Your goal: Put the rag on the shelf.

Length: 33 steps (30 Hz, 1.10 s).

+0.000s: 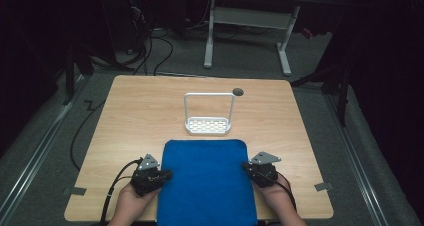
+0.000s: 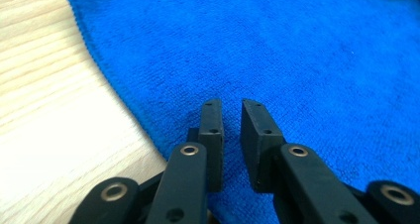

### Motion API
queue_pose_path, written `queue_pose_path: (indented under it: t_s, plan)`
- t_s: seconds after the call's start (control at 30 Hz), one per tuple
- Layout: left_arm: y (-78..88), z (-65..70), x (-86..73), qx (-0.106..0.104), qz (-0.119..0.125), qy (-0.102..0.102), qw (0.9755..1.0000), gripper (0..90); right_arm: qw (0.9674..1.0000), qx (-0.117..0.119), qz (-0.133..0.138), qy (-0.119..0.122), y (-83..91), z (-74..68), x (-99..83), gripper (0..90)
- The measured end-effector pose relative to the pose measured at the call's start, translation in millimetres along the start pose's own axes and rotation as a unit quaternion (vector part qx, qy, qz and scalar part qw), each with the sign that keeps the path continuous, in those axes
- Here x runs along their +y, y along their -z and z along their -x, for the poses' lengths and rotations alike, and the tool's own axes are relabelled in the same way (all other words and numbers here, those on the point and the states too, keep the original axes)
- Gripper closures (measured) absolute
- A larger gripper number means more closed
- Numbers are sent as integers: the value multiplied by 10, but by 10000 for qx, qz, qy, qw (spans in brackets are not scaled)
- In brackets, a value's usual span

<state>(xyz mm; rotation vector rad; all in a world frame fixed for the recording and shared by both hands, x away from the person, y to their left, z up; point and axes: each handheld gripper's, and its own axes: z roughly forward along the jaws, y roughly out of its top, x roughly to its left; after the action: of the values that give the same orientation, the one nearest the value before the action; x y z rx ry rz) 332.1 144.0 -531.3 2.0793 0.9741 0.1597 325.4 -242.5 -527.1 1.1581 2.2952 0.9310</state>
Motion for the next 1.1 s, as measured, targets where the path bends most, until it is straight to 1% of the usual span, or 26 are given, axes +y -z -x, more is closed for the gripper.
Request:
queue_pose_path:
  t_s: [0.13, 0.2, 0.3, 0.33, 0.37, 0.4, 0.43, 0.47, 0.5, 0.53, 0.57, 0.6, 0.63, 0.67, 0.7, 0.73, 0.77, 0.8, 0.83, 0.87, 0.9, 0.97, 1.0, 1.03, 1.07, 1.1]
  plan:
    - [81, -32, -82, -129, 36, 238, 9996, 798, 10000, 86, -31, 28, 45, -71, -29, 898]
    - [110, -38, -99, -139, -4, 223, 9997, 804, 9999, 96, -43, 48, 54, -105, -32, 898]
    - [114, -38, -105, -134, 4, 209, 9997, 805, 9999, 84, -44, 77, 52, -127, -28, 897]
    - [113, -36, -102, -127, -3, 205, 9997, 806, 9999, 77, -38, 59, 50, -133, -28, 897]
    - [114, -36, -96, -138, -27, 202, 9997, 805, 9999, 100, -30, 11, 52, -128, -30, 869]
    - [111, -45, -95, -174, -7, 229, 9996, 802, 9999, 130, -29, -13, 60, -124, -31, 846]
    - [115, -64, -95, -196, 26, 243, 9995, 797, 9999, 112, -11, -56, 83, -123, -30, 837]
    - [121, -90, -96, -190, 98, 302, 9993, 776, 9999, 86, 82, -88, 114, -119, -29, 829]
    - [121, -90, -96, -190, 98, 302, 9993, 762, 9999, 86, 82, -88, 114, -119, -29, 829]
    - [127, -126, -92, -169, 164, 368, 9990, 762, 9997, 74, 168, -132, 143, -105, -27, 816]
    - [137, -170, -79, -96, 241, 417, 9988, 753, 9996, 66, 237, -148, 161, -86, -25, 804]
    - [144, -194, -69, -30, 289, 415, 9987, 736, 9993, 30, 292, -215, 172, -47, -32, 783]
    - [154, -220, -52, 71, 340, 392, 9986, 736, 9993, 30, 292, -215, 172, -47, -32, 783]
    - [169, -258, -24, 253, 492, 386, 9977, 702, 9991, 49, 342, -247, 170, 5, -46, 755]
    - [171, -277, -11, 290, 527, 369, 9975, 679, 9991, 38, 350, -256, 171, 18, -48, 740]
    - [162, -304, -3, 245, 589, 417, 9971, 660, 9990, 49, 369, -251, 172, 36, -50, 716]
    - [143, -341, 5, 204, 649, 522, 9963, 646, 9989, 47, 398, -252, 171, 46, -50, 695]
    - [143, -341, 5, 204, 649, 522, 9963, 628, 9988, 22, 424, -236, 171, 53, -51, 682]
    - [123, -377, 15, 215, 681, 633, 9954, 628, 9988, 22, 424, -236, 171, 53, -51, 682]
    - [83, -436, 59, 332, 686, 743, 9943, 608, 9988, 37, 459, -185, 163, 60, -49, 683]
    - [83, -436, 59, 332, 686, 743, 9943, 607, 9988, 37, 459, -185, 163, 60, -49, 683]
    - [32, -475, 131, 491, 672, 707, 9940, 598, 9987, 40, 494, -141, 168, 58, -39, 694]
    - [-13, -493, 189, 593, 661, 615, 9941, 598, 9986, 36, 502, -144, 170, 60, -37, 695]
    - [-44, -502, 222, 633, 632, 607, 9941, 599, 9986, 50, 508, -154, 175, 62, -35, 695]
    - [-78, -509, 254, 622, 604, 627, 9943, 600, 9985, 49, 524, -168, 179, 65, -35, 695]
    - [-78, -509, 254, 622, 604, 627, 9943, 623, 9985, 49, 524, -168, 179, 65, -35, 695]
